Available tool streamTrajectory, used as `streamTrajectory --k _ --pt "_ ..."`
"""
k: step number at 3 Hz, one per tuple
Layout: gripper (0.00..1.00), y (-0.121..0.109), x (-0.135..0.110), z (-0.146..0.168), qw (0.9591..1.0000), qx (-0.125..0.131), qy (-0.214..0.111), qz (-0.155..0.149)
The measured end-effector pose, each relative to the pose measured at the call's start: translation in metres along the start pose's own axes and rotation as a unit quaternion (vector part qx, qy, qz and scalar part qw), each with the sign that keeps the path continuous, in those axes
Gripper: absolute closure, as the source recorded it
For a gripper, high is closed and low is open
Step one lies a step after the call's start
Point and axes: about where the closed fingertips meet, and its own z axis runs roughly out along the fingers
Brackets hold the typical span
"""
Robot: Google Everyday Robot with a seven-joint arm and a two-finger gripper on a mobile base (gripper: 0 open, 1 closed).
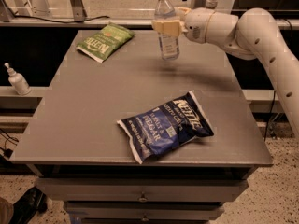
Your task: Place blue plastic bottle upright
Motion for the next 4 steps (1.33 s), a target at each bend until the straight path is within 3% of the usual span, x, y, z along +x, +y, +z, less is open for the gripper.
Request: streamTrajectory --k 2,4 --pt "1.0 0.002 0.006 -0.01 0.9985 -0.044 -0.031 0.014" --pt "1.0 0.006 0.02 -0.019 0.9962 -0.07 -0.043 0.028"
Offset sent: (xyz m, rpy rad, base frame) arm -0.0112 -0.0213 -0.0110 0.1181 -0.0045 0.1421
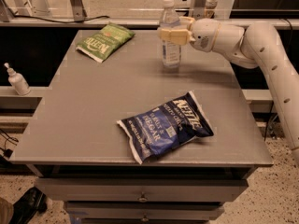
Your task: Place blue plastic bottle upright
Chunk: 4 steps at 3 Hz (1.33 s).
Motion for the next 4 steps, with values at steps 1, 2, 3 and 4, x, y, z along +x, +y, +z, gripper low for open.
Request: streamTrajectory --k 1,2,3,4 --pt "1.0 0.002 0.007 -0.005 0.9999 -0.009 -0.005 0.005" --pt "0.82 0.005 0.011 -0.009 0.9998 -0.015 -0.009 0.004" --pt "0.59 0.008 0.014 -0.013 0.9997 -0.021 -0.01 -0.002" --pt "0.36 0.011 0.016 -0.016 0.9996 -0.027 -0.008 -0.008"
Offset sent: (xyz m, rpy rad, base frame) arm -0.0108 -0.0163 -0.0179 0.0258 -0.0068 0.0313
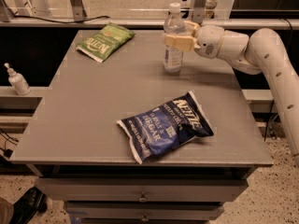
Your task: Place blue plastic bottle upright
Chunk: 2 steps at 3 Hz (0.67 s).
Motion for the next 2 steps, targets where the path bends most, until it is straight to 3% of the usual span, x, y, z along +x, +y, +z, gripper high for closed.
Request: streamTrajectory --k 1,2 --pt "0.12 0.0 0.0 0.0 1.0 0.0 0.0 0.0" --pt "0.0 0.0048 0.0002 -0.0022 0.9999 -0.008 0.005 -0.006"
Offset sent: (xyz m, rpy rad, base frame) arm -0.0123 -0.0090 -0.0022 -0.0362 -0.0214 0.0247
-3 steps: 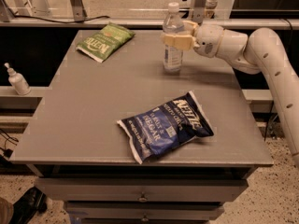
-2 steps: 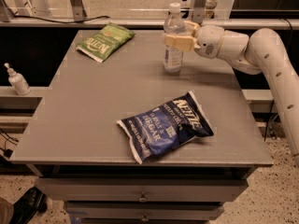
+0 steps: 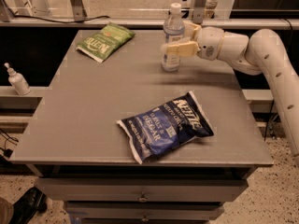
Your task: Place blue plastic bottle upright
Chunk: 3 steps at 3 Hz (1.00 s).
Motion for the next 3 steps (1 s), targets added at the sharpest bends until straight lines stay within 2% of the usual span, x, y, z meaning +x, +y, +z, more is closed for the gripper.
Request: streamTrajectory --k 3 --pt "0.0 0.0045 -0.0058 -0.0102 0.9998 0.002 0.013 -0.014"
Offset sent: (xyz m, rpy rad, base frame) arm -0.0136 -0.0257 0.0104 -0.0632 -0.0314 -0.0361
